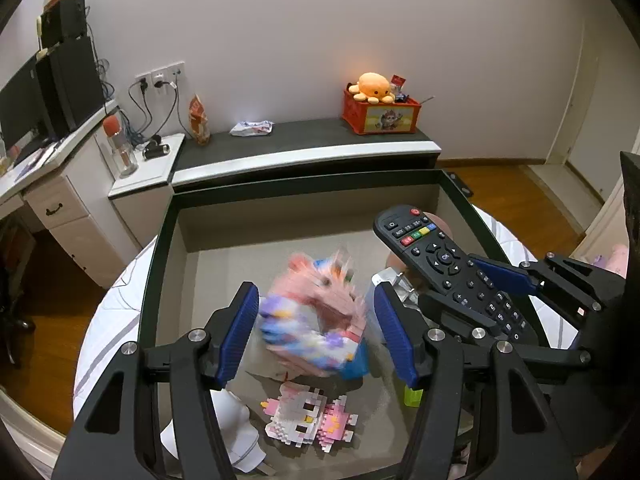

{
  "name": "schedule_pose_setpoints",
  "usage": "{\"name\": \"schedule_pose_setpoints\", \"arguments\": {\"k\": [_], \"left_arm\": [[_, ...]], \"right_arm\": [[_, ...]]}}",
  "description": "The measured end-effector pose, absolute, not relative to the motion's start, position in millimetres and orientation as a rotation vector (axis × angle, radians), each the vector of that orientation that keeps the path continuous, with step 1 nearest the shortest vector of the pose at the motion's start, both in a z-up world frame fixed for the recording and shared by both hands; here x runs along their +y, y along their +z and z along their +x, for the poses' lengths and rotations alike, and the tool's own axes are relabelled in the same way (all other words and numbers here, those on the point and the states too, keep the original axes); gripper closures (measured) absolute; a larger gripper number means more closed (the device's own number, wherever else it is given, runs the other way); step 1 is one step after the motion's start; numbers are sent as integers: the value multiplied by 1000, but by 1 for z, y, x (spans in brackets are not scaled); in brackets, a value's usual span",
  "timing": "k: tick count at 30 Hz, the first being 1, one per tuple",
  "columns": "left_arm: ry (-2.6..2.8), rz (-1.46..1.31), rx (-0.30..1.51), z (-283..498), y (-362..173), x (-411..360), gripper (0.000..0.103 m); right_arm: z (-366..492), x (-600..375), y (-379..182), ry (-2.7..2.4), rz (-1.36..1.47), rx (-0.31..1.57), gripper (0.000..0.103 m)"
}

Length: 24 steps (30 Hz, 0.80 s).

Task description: Organize rigid objects

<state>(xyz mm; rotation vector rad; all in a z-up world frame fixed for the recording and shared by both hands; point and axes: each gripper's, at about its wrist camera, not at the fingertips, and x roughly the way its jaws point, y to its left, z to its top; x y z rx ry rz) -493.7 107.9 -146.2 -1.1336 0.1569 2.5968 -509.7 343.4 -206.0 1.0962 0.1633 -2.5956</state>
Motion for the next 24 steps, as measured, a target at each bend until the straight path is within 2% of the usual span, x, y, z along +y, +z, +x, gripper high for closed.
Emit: {"name": "schedule_pose_setpoints", "arguments": {"k": [2,7,9,12,19,22,24], "left_arm": [[2607,-1133,157,-493,-146,106,40],[2649,-1105,117,-485,-141,95,12],[2669,-1087,107,-481,-137,89,4],[2697,-1061,88,-469,-130,80,1],[2807,-964,76,-420,-105,65,0],[2831,-904,54,-390,-94,59,0],[2869,-870,61,-370,-87,55,0]], "right_arm": [[-510,343,-206,-2604,1099,168,58],[-504,341,-199,-2633,1072,167,54],[-498,341,-194,-2657,1046,173,37],[-489,340,-184,-2666,1014,168,25],[-445,336,-157,-2729,903,209,18],[-418,337,-145,-2795,835,220,0],[-399,341,-139,-2806,789,185,0]]}}
